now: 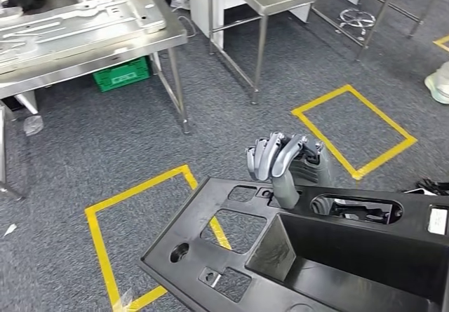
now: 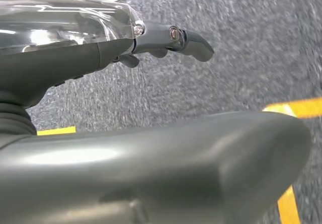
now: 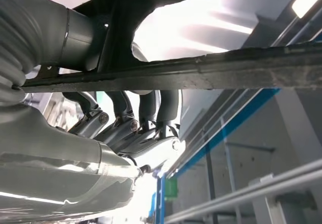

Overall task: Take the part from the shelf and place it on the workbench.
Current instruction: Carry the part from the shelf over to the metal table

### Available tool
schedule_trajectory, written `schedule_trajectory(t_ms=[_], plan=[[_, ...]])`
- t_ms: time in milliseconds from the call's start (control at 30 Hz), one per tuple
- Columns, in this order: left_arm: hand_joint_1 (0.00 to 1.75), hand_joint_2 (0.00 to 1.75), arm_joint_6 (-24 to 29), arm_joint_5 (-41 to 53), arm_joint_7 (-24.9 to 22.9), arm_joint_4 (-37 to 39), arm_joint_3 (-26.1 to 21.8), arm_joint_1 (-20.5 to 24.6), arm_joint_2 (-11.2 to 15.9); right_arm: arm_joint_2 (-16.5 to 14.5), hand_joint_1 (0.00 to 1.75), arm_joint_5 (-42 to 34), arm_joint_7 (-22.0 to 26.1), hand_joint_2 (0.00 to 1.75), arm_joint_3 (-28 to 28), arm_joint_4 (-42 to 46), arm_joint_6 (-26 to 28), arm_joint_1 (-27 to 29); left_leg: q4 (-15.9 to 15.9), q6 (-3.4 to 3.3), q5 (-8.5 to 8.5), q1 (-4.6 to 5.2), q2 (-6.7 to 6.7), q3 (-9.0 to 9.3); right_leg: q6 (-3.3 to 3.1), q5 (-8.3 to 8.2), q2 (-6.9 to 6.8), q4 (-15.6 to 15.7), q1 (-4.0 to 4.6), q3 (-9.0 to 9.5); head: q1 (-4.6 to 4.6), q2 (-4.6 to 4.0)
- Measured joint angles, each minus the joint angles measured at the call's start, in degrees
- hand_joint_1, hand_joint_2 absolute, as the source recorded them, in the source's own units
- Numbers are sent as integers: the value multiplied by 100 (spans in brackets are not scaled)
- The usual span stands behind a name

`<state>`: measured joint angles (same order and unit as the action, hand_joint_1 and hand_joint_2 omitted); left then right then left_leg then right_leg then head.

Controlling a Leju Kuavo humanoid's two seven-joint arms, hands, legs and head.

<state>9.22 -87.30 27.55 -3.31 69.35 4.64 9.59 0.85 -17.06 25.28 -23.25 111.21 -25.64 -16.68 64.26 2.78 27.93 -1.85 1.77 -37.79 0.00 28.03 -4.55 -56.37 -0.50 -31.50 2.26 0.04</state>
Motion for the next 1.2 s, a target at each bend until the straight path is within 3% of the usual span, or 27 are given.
schedule_trajectory(t_ms=[67, 100, 167, 233, 300, 367, 400, 433, 467, 533, 600, 667, 700, 767, 833, 900, 933, 1000, 1033, 1100, 1167, 1200], plan=[[0, 175, -1, 0, -7, -1, 0, 16, -6, 2, 175, -4, -3, 175, 10, 18, 3, -6, -494, -56, -156, 23, 145, 250, 88, 53, -109, -43, 10, 26, -8, 0], [0, 175, -1, 0, -15, -2, 0, 17, -13, 2, 175, -5, -5, 175, 14, 27, 4, -8, -541, -114, -144, 45, 146, 264, 119, 67, -155, -52, 22, 37, -13, 0], [0, 175, 0, -1, -37, -2, -1, -2, -16, 4, 175, -7, -8, 175, 20, 39, 6, -9, -534, -232, -149, 53, 17, 250, 165, 93, -223, -49, 6, 71, -21, 0], [0, 175, -3, -1, -46, -1, -2, -9, -18, 5, 175, -8, -6, 175, 30, 48, 5, -7, -539, -315, -157, 51, -97, 256, 201, 271, -17, -243, -32, 19, -22, 0], [0, 175, -10, -1, -44, -1, -3, 10, -17, 17, 175, -9, -4, 175, 45, 52, 4, -1, -542, -374, -163, 61, -218, 259, 202, 651, 306, -920, -43, -277, -25, 0], [0, 175, -16, -1, -42, -1, -5, 23, -17, 33, 175, -9, -4, 175, 54, 51, 4, 15, -541, -412, -165, 98, -366, 262, 175, 921, 410, -1683, -26, -659, -27, 0], [0, 175, -17, 0, -42, -1, -5, 19, -19, 38, 175, -8, -4, 175, 54, 50, 4, 22, -541, -422, -166, 122, -448, 266, 148, 902, 428, -1824, -10, -751, -27, 0], [0, 175, -17, 0, -42, -1, -6, 15, -21, 40, 175, -8, -3, 175, 54, 50, 4, 27, -540, -428, -168, 145, -532, 273, 105, 764, 451, -1716, 11, -732, -27, 0], [0, 175, -16, -1, -43, -1, -7, 13, -23, 42, 175, -7, -2, 175, 54, 51, 4, 29, -540, -431, -170, 166, -619, 281, 46, 543, 507, -1405, 38, -618, -27, 0], [0, 175, -14, -1, -46, -3, -9, 21, -44, 42, 175, -4, 2, 175, 56, 54, 4, 30, -538, -437, -175, 179, -780, 276, -112, 120, 836, -616, 80, -320, -19, 0], [0, 175, -10, 0, -58, -2, -11, 26, -67, 45, 175, -1, 5, 175, 59, 62, 1, 33, -536, -420, -188, 145, -926, 235, -196, -29, 1072, -211, 106, -167, -9, 0], [0, 175, -7, -1, -69, 6, -14, 6, -69, 48, 175, 2, 8, 175, 61, 75, -2, 26, -551, -371, -212, 116, -1078, 195, -187, -31, 949, -110, 102, -118, -4, 0], [0, 175, -7, -1, -72, 9, -14, -7, -68, 48, 175, 2, 9, 175, 61, 80, -2, 20, -541, -343, -197, 128, -1057, 178, -176, -44, 857, -47, 83, -86, -1, 0], [0, 175, -3, -2, -78, 12, -16, -4, -66, 44, 175, 2, 18, 175, 61, 89, -4, 19, -265, -280, 4, 160, -761, 44, -147, -74, 659, 75, 38, -16, 10, 0], [0, 175, -4, -2, -81, 12, -19, 28, -55, 45, 175, 1, 25, 175, 66, 92, -7, 32, 427, -199, 360, 133, -380, -288, -132, -64, 464, 95, 36, 14, 19, 0], [0, 175, -10, -2, -82, 12, -22, 39, -49, 48, 175, 0, 27, 175, 69, 91, -9, 50, 924, -120, 489, 69, -246, -531, -103, -36, 276, 84, 25, 24, 19, 0], [0, 175, -14, -2, -82, 12, -24, 30, -50, 49, 175, -1, 27, 175, 69, 90, -9, 56, 869, -83, 394, 37, -212, -502, -79, -15, 195, 73, 14, 33, 19, 0], [0, 175, -14, -2, -75, 12, -29, 18, -44, 49, 175, -2, 28, 175, 70, 89, -10, 61, 193, -13, 22, -8, -59, -155, -8, 51, 53, 25, -12, 63, 19, 0], [0, 175, -14, -2, -68, 12, -33, 24, -42, 49, 175, -3, 29, 175, 73, 90, -11, 60, -157, -13, -117, -2, 54, 22, 39, 92, -9, -11, -9, 74, 25, 0], [0, 175, -15, -2, -50, 12, -45, 36, -37, 49, 175, -6, 30, 175, 79, 91, -16, 58, -490, -96, -195, 35, 176, 184, 116, 148, -102, -59, 14, 94, 31, 0], [0, 175, -17, -2, -42, 12, -58, 31, -36, 49, 175, -8, 29, 175, 83, 92, -20, 57, -476, -218, -173, 62, 75, 171, 159, 169, -193, -59, 17, 123, 32, 0], [0, 175, -17, -2, -41, 12, -65, 22, -35, 49, 175, -9, 29, 175, 83, 92, -21, 56, -477, -258, -170, 63, 25, 174, 180, 203, -171, -74, 0, 139, 33, 0]])
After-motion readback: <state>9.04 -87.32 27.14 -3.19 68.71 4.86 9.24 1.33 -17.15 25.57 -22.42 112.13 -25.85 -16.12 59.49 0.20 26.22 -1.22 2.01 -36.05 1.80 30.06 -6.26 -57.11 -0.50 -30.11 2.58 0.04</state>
